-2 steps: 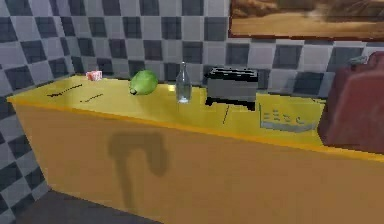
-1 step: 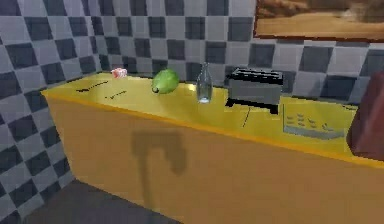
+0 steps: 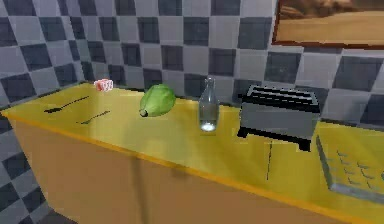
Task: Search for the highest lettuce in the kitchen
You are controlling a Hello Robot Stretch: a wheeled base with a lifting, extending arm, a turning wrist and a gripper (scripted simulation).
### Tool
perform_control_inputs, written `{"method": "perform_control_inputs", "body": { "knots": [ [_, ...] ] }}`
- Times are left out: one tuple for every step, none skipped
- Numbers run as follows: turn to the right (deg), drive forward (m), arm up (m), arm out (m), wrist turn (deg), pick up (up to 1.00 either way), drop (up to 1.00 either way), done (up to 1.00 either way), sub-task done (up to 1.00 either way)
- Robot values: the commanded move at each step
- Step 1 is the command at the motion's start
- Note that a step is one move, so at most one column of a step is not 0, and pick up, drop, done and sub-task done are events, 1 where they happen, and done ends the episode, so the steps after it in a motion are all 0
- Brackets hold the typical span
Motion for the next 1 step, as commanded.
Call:
{"method": "perform_control_inputs", "body": {
  "knots": [
    [-9.0,0.0,0.0,0.0,0.0,0.0,0.0,0.0,0.0]
  ]
}}
